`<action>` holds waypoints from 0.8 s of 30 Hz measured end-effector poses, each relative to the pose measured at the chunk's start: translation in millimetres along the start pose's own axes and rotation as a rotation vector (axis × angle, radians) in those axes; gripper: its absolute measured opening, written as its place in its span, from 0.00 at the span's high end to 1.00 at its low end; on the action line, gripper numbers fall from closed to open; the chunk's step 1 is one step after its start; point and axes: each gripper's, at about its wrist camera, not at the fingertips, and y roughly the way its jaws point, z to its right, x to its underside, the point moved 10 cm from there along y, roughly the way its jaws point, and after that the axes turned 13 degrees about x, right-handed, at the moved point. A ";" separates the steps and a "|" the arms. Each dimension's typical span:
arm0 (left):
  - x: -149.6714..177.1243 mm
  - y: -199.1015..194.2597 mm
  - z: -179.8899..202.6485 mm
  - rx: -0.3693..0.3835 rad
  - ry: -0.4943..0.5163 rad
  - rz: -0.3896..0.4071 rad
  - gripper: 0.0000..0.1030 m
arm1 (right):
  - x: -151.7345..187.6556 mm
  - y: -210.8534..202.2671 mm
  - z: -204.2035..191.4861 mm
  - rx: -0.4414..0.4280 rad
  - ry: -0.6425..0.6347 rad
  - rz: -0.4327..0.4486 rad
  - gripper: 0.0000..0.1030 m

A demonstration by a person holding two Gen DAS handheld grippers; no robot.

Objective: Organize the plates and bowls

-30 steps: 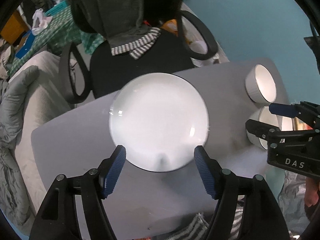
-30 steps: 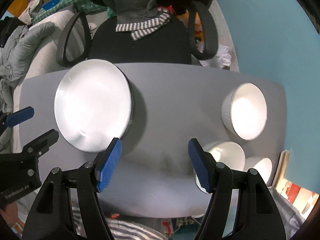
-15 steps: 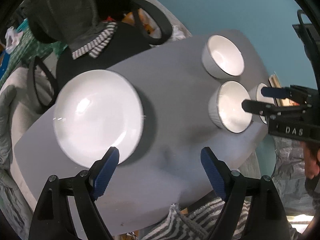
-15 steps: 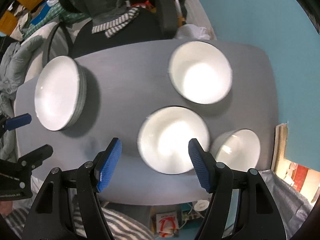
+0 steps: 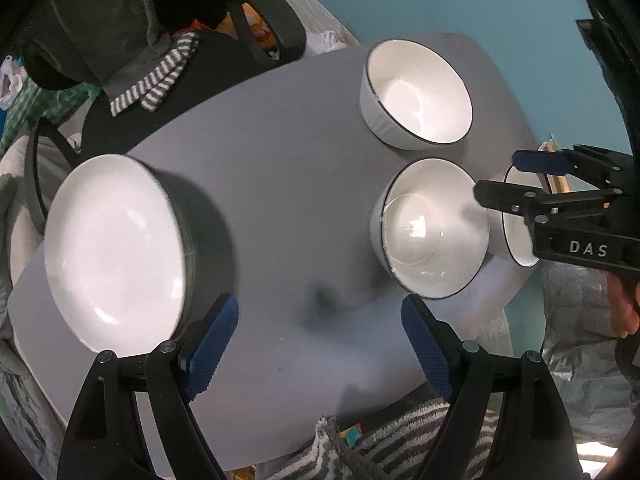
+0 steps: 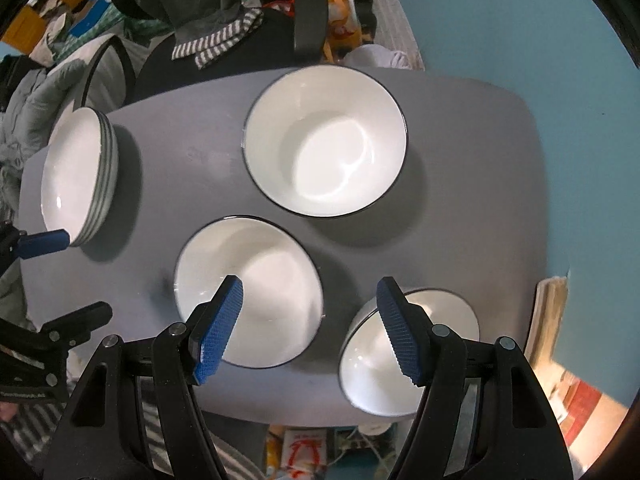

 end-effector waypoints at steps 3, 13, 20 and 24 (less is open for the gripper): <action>-3.8 13.3 6.8 0.014 -0.019 -0.019 0.18 | 1.3 12.0 0.2 -0.019 -0.022 -0.020 0.33; -14.2 52.8 11.2 0.066 -0.144 -0.045 0.22 | 2.8 45.2 -7.5 -0.040 -0.125 -0.048 0.33; -16.1 73.6 4.9 0.039 -0.200 -0.075 0.44 | 3.6 62.2 -11.7 -0.052 -0.166 -0.075 0.36; -15.5 84.2 2.3 0.045 -0.220 -0.109 0.58 | 2.8 65.2 -14.8 -0.073 -0.165 -0.086 0.46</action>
